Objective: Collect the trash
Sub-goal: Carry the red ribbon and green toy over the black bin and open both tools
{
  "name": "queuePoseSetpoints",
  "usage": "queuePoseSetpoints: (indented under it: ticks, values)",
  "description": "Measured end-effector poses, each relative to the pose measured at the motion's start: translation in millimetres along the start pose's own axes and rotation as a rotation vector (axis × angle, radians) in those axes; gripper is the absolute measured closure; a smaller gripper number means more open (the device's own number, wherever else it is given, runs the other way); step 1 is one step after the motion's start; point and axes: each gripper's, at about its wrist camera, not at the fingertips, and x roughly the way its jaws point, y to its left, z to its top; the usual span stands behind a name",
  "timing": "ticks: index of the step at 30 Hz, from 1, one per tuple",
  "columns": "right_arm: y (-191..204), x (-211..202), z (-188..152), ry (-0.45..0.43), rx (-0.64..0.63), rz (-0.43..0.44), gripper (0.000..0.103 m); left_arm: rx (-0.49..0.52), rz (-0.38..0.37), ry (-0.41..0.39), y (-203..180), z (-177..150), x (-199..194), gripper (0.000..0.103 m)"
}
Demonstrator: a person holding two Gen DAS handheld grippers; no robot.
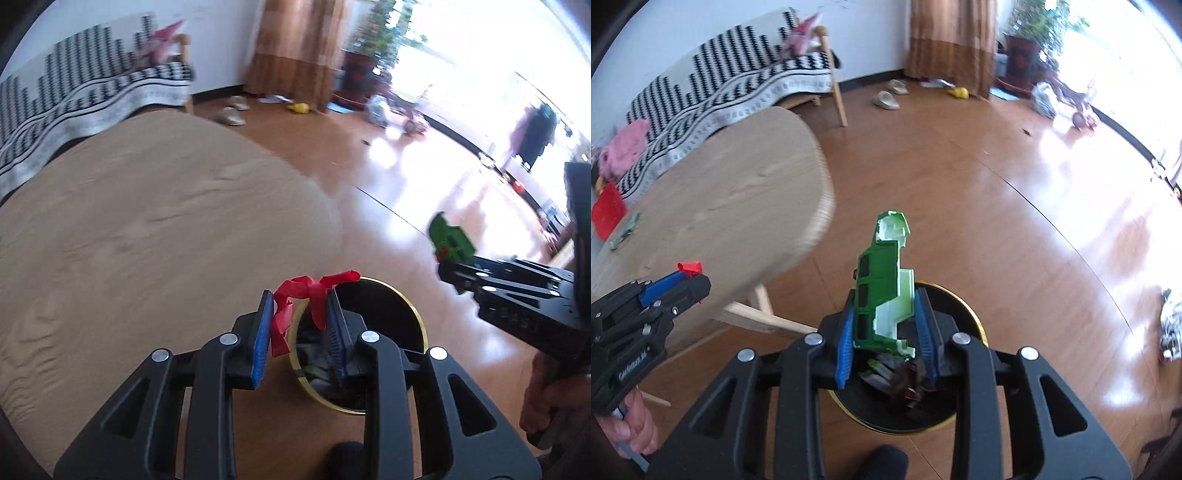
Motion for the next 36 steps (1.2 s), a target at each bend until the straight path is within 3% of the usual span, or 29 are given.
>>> queuePoseSetpoints:
  ticks: [9,14,20,27,30,36]
  values:
    - [-38,33,-16,0.1,0.046,0.0,0.073,0.099,-0.086,0.111,-59,-20,58,0.076]
    - [-40,45,-17,0.131,0.043,-0.001,0.073,0.123,-0.091,0.171,-69,-34,84,0.076]
    - [-40,48,-16,0.137,0.044,0.0,0.073,0.128,-0.106,0.184,-66,-33,91,0.075]
    - [-40,52,-14,0.147,0.048,0.001,0.072,0.121,-0.118,0.168,-67,-30,85,0.035]
    - [-41,55,-13,0.153,0.054,0.003,0.072,0.112,-0.115,0.164,-63,-30,82,0.026]
    - [-42,58,-10,0.16,0.057,0.009,0.072,0.111,-0.115,0.158,-62,-30,77,0.025]
